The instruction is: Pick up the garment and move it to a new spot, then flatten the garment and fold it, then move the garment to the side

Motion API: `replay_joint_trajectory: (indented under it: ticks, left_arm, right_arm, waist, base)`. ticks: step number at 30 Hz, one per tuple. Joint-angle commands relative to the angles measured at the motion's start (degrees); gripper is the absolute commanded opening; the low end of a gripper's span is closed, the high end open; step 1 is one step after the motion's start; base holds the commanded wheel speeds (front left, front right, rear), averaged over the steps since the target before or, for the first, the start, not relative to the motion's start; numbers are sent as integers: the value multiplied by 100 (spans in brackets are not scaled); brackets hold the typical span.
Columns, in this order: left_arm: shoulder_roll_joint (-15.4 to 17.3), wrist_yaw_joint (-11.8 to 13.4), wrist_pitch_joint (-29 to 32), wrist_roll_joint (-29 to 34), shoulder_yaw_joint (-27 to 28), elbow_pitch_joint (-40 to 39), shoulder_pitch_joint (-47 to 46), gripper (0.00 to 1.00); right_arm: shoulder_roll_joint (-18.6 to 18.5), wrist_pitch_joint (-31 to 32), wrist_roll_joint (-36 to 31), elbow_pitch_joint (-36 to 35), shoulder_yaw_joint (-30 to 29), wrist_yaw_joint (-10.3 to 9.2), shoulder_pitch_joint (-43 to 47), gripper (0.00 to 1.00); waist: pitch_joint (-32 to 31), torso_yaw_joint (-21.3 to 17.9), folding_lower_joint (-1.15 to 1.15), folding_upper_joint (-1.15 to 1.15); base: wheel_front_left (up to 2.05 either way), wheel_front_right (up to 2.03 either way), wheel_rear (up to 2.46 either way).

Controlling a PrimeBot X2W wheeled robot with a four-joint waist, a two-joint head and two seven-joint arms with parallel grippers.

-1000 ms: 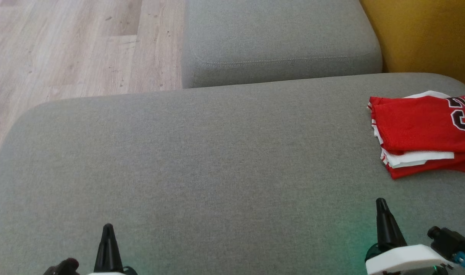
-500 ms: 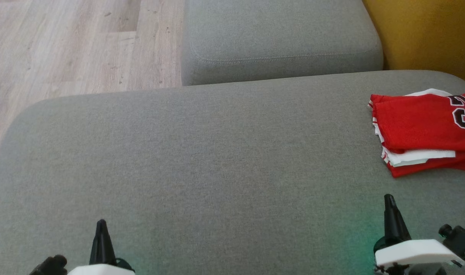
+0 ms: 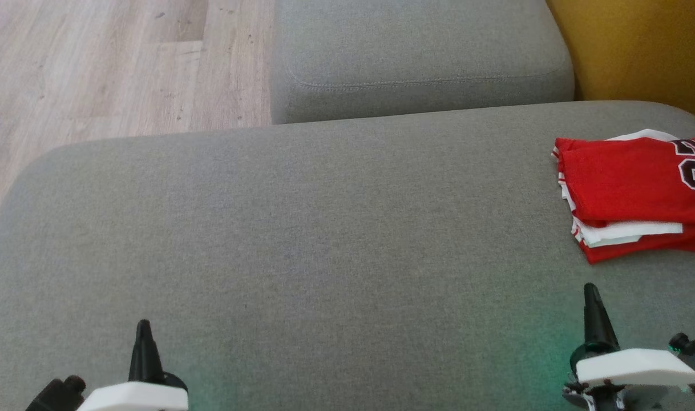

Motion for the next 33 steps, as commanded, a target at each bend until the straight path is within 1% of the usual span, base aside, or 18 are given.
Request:
replay_joint_trajectory:
  ticks: [1, 16, 33]
  left_arm:
    - [12, -45, 30, -174, 164, -162, -329, 0]
    - [8, -172, 302, -1221, 355, -131, -545, 0]
    - [3, -300, 575, -2269, 548, -99, -762, 0]
  right_arm:
    - [-109, 32, 197, -220, 29, -2, -371, 0]
    - [-115, 294, 1265, -248, -113, -3, -542, 0]
    - [-115, 562, 2328, -276, -263, -3, -713, 0]
  waist:
    - [7, 0, 0, 0]
    - [77, 3, 0, 0]
    - [148, 5, -1, 0]
  base:
    - [0, 0, 0]
    - [0, 0, 0]
    - [0, 0, 0]
